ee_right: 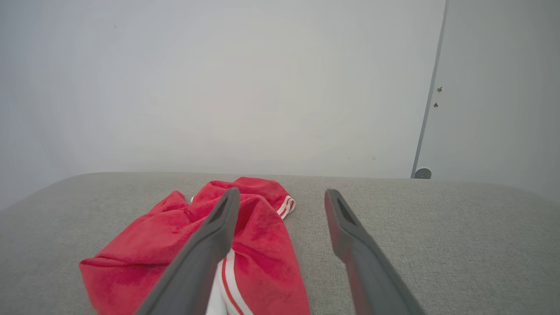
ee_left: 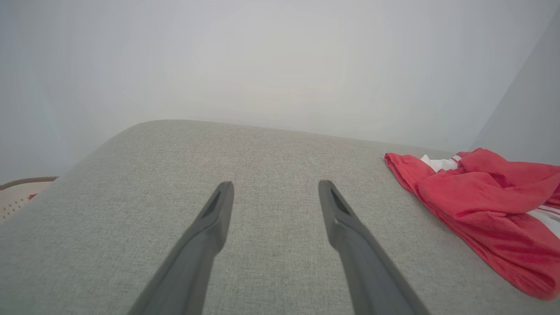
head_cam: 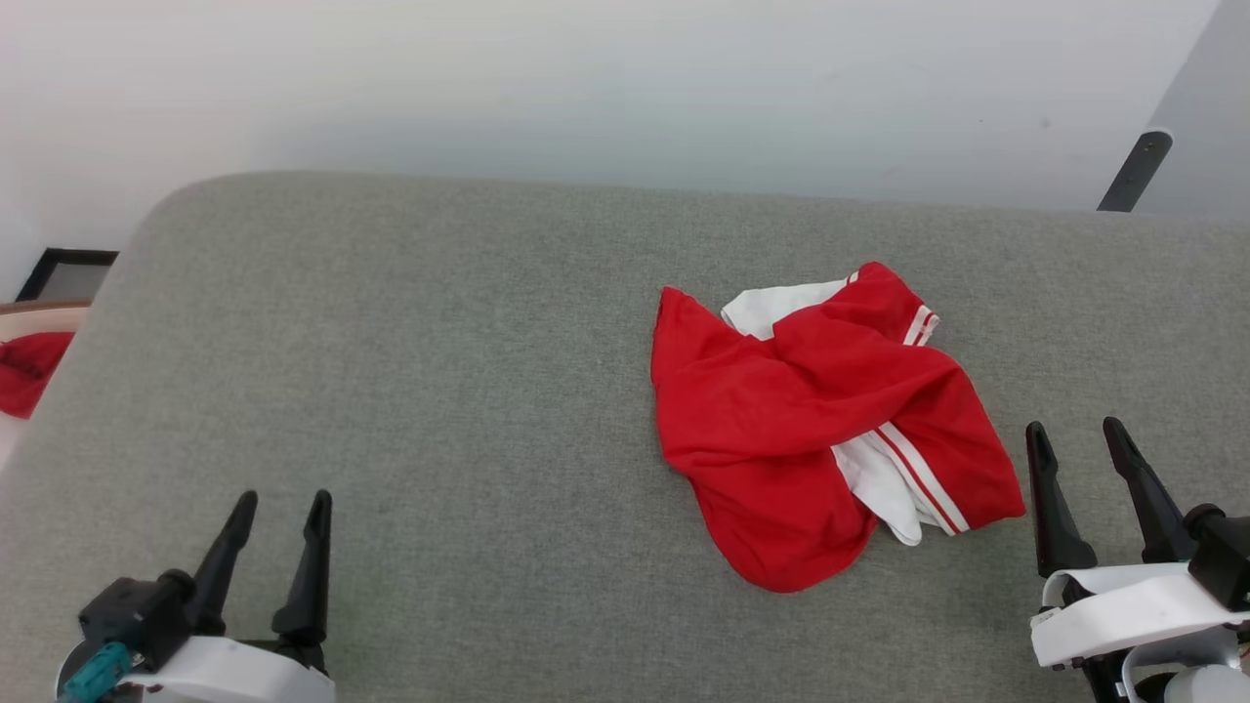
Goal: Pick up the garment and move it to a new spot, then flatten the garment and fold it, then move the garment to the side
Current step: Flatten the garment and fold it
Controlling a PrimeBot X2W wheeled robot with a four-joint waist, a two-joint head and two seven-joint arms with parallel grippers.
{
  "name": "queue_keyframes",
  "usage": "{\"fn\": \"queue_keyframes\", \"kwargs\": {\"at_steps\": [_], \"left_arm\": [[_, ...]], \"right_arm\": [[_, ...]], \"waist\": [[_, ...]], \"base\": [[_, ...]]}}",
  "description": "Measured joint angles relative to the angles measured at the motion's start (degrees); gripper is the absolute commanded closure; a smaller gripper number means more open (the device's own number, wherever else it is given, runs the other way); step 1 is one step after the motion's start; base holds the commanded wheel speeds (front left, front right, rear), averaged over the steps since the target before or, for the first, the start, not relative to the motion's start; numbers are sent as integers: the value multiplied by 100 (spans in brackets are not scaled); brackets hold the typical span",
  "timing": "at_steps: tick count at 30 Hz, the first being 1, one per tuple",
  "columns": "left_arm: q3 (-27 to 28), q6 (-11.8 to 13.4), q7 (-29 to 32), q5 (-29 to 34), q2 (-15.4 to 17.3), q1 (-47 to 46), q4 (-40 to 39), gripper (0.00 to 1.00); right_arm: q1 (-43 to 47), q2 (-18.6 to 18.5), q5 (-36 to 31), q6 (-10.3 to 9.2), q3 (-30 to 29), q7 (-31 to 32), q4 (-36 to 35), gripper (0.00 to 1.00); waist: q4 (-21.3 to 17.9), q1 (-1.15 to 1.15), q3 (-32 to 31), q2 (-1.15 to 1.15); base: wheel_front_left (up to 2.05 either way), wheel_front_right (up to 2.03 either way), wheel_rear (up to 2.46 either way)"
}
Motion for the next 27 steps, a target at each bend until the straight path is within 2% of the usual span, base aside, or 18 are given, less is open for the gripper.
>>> {"fn": "queue_keyframes", "kwargs": {"at_steps": [3, 6, 13, 17, 20, 24, 27], "left_arm": [[32, -5, 0, 37, -34, 2, -12, 0], [42, -7, 0, 45, -89, 2, -36, 0], [74, -24, 0, 86, -277, -76, -43, 0], [16, -24, 0, 87, -369, -145, -25, 0], [-24, -24, 0, 85, -425, -209, -22, 0], [-35, -24, 0, 76, -498, -265, -32, 0], [-51, -24, 0, 75, -527, -371, -54, 0]], "right_arm": [[0, -38, -8, 0, 62, 58, -14, 0], [-22, -255, -18, 0, 428, 320, -54, 0], [-559, -1443, -116, 1, 2012, 1611, -308, 0], [-922, -2182, 100, 2, 2893, 2583, -527, 0], [-1111, -2640, 398, 4, 3345, 3231, -734, 0], [-1360, -3023, 647, 3, 3689, 3735, -990, 0], [-1603, -3148, 714, 3, 3889, 3944, -1014, 0]], "waist": [[-8, 0, 17, 0], [-1, 0, 68, 0], [144, 0, 269, 0], [263, 0, 427, 0], [365, 0, 542, 0], [474, 0, 711, 0], [526, 0, 864, 0]], "base": [[0, 0, 0], [0, 0, 0], [0, 0, 0], [0, 0, 0], [0, 0, 0], [0, 0, 0], [0, 0, 0]]}}
